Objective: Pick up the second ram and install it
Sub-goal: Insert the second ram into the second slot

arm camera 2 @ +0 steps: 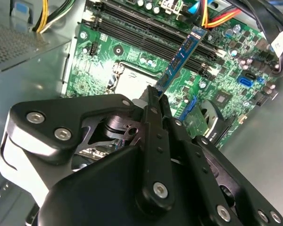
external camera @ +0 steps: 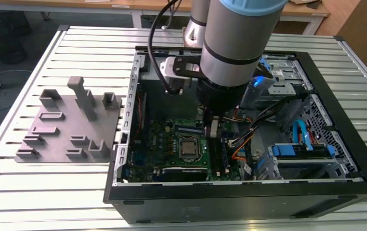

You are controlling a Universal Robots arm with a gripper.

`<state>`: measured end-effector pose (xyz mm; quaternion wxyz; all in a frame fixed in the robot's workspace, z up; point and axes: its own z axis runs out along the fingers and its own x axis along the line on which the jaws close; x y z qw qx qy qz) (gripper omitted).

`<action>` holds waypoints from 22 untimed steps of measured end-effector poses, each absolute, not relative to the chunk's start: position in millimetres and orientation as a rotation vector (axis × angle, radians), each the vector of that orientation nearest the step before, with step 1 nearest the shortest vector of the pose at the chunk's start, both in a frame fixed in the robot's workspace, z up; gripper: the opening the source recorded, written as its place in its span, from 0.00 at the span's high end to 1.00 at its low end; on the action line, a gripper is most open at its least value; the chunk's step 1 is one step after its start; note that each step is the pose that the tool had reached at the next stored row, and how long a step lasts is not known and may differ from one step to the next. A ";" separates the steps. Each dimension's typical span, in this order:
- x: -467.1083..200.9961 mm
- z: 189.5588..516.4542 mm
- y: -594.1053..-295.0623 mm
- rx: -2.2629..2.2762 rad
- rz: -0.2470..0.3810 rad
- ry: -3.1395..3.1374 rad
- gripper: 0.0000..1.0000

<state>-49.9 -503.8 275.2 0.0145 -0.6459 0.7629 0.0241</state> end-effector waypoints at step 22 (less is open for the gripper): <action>-49.9 275.0 -503.8 -1.764 0.070 2.558 0.86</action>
